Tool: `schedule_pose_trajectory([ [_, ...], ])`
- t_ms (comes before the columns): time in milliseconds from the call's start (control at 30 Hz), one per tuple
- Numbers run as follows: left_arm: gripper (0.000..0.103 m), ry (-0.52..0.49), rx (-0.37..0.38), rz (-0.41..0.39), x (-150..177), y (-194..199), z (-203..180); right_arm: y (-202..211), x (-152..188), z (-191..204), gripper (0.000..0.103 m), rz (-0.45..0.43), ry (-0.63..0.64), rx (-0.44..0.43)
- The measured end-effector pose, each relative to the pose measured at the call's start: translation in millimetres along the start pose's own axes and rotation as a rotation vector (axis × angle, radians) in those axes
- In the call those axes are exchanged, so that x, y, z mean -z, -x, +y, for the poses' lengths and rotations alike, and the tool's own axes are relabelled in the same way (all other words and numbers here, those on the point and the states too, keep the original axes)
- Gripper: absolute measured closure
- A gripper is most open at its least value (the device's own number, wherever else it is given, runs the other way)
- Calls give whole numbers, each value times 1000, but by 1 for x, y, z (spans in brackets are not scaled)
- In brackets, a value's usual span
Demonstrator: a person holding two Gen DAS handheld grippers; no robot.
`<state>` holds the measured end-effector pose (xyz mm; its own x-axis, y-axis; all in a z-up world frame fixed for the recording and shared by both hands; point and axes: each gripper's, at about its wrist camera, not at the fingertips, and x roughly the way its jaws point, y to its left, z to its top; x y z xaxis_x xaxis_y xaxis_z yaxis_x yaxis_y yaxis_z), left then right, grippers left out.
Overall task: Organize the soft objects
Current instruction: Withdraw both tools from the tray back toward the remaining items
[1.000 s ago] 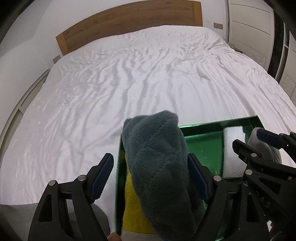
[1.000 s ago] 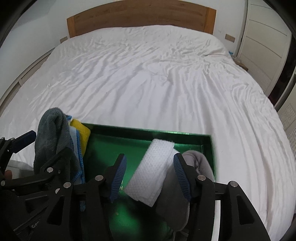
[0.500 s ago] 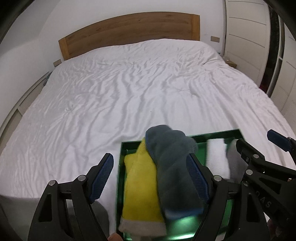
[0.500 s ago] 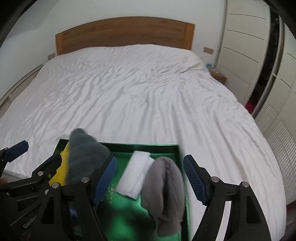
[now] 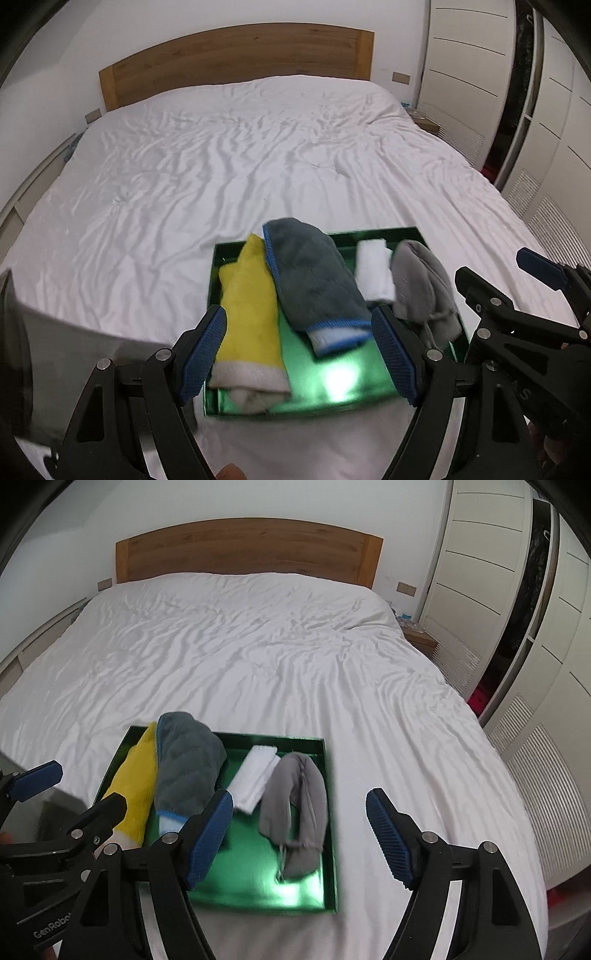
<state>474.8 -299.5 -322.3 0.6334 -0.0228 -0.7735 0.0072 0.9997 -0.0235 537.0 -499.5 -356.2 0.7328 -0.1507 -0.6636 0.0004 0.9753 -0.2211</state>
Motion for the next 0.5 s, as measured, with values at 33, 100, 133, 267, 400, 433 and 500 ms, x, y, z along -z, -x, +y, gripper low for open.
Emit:
schedule_pose_trajectory([
  [33,27,-3,7,2,2,3,-1,6,3,-1,28,3,5,5],
  [100,27,-14,29,11,9,12,-5,20,9,-2,28,10,17,13],
  [133,27,-16,37,16,13,15,-6,27,12,-3,28,12,22,17],
  [267,27,-27,92,50,32,35,-11,58,30,-5,28,31,28,21],
  [400,27,-52,154,84,59,62,-14,97,53,-4,28,61,28,17],
  [433,27,-62,169,97,66,69,-15,108,59,-4,28,70,26,16],
  [500,27,-76,195,119,78,84,-14,132,72,-1,28,92,14,5],
])
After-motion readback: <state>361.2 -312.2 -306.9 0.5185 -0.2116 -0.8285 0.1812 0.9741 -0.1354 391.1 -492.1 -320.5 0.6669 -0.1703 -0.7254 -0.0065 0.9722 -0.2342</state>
